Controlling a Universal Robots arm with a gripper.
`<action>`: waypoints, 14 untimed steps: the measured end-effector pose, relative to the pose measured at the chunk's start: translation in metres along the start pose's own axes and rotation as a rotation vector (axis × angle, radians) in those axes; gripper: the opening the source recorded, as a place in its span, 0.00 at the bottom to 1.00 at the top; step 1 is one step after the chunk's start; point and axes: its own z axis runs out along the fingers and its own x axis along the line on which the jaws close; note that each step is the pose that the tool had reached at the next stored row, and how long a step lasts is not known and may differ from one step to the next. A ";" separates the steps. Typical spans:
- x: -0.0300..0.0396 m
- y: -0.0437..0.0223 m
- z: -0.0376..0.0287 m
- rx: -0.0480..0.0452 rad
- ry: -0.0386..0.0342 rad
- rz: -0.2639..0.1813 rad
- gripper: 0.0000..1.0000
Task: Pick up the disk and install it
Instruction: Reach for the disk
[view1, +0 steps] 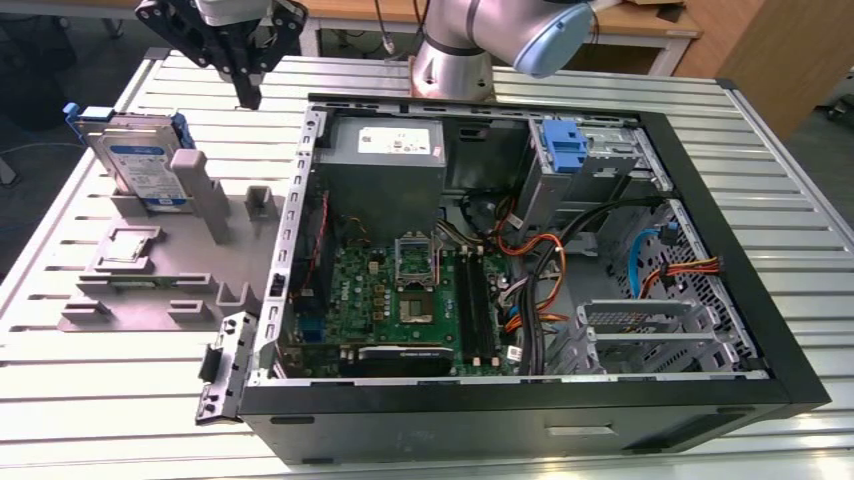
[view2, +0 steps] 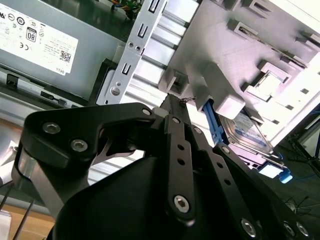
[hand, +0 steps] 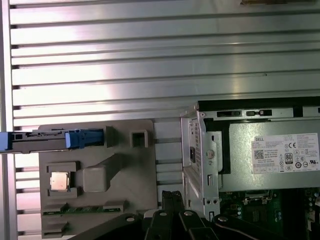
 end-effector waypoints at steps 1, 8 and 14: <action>0.0000 0.0000 0.0000 0.0001 0.0000 0.000 0.11; 0.0010 -0.0001 0.0000 0.0000 0.0000 0.000 0.11; 0.0062 -0.0005 0.0000 0.0001 0.0000 0.000 0.11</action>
